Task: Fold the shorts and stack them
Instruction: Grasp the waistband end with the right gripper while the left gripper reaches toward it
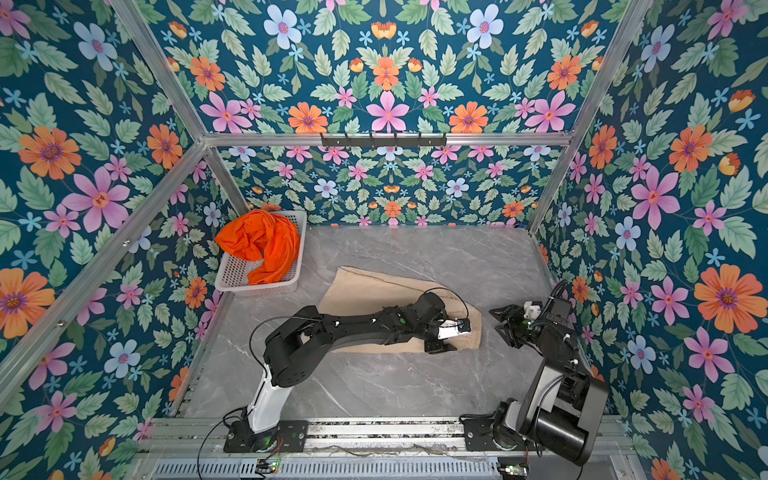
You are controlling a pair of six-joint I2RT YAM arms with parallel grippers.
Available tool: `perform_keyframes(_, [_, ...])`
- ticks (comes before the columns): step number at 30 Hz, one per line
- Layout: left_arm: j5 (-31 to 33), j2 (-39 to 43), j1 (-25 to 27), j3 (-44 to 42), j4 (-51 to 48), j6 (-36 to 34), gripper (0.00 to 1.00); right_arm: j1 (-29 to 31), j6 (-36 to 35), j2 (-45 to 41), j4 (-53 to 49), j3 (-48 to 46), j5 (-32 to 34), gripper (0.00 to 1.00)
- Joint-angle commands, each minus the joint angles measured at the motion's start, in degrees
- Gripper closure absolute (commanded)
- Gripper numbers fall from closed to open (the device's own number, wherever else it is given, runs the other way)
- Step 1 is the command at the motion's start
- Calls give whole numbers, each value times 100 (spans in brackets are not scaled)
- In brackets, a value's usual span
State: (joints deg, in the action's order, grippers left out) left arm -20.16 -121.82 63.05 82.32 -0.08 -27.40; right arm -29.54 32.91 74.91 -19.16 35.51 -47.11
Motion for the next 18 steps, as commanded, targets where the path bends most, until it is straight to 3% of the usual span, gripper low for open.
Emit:
perform_keyframes(1, [188,-42,-1,-98,43,-147,38,5,-315,287,-186,95,115,40])
perform_keyframes(14, [298,-72,-9,-615,389,25,40,1037,-251,1943,562,750,167,44])
perform_keyframes(16, [277,-29,-7,-705,506,61,40,1091,-236,1963,685,764,153,50])
perform_keyframes(18, [268,7,-11,-773,601,85,40,1154,-200,2179,841,792,34,61])
